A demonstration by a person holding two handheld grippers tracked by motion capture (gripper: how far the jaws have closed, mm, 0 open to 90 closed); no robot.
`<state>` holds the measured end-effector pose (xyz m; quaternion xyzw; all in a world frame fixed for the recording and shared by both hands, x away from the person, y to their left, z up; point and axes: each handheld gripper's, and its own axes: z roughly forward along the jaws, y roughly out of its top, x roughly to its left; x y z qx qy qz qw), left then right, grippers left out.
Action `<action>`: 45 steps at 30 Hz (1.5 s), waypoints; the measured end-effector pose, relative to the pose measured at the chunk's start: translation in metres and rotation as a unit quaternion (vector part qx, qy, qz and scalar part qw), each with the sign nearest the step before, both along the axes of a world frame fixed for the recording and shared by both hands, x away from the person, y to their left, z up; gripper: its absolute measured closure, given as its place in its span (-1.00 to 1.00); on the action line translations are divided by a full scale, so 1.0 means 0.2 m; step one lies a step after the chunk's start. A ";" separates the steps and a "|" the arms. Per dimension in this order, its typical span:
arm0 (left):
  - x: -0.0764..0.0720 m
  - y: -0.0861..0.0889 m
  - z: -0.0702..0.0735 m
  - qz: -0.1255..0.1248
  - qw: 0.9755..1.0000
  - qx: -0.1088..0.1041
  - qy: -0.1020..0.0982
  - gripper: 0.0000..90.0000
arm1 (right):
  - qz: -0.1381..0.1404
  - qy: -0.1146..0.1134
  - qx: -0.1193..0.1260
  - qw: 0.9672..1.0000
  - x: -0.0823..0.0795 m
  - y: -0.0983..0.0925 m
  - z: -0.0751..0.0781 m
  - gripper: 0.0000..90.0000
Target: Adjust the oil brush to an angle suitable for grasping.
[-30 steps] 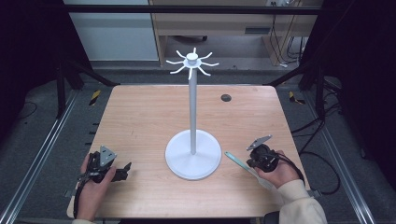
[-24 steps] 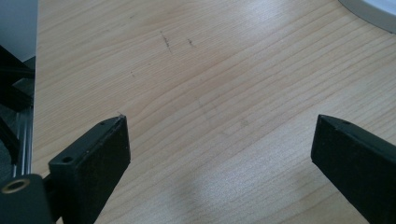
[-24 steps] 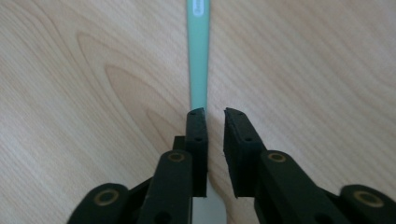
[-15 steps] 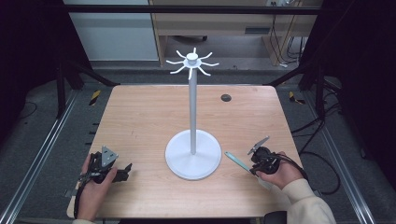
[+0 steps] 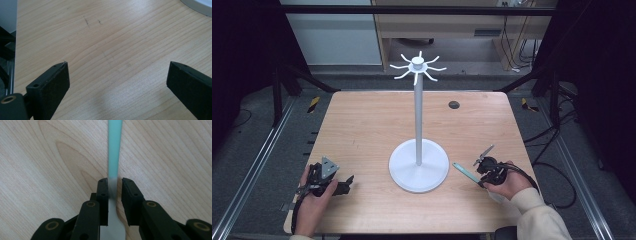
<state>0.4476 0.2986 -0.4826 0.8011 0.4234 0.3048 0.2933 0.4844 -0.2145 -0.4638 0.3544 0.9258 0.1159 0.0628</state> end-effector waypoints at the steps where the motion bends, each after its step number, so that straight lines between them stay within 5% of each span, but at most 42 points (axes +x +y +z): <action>1: 0.00 0.00 0.00 0.000 1.000 0.000 0.000 -0.91 | 0.008 -0.001 -0.001 1.000 0.01 0.00 0.00 0.72; 17: 0.00 0.00 0.00 0.001 1.000 -0.002 -0.001 -0.91 | 0.016 0.013 -0.013 1.000 0.03 0.03 -0.01 0.79; 26: 0.00 0.00 0.00 0.001 1.000 -0.001 -0.001 -0.91 | 0.005 0.029 0.008 1.000 0.03 0.00 -0.01 0.84; 35: 0.00 0.00 0.00 -0.001 1.000 0.000 0.001 -0.91 | -0.019 -0.025 0.061 0.998 0.03 -0.04 0.14 0.84; 40: 0.00 0.00 -0.01 0.002 1.000 -0.003 0.001 -0.91 | -0.038 -0.072 0.100 0.992 0.06 -0.05 0.24 0.84; 45: 0.00 0.01 -0.01 0.003 1.000 -0.003 0.005 -0.91 | -0.063 -0.108 0.147 0.981 0.10 -0.04 0.31 0.84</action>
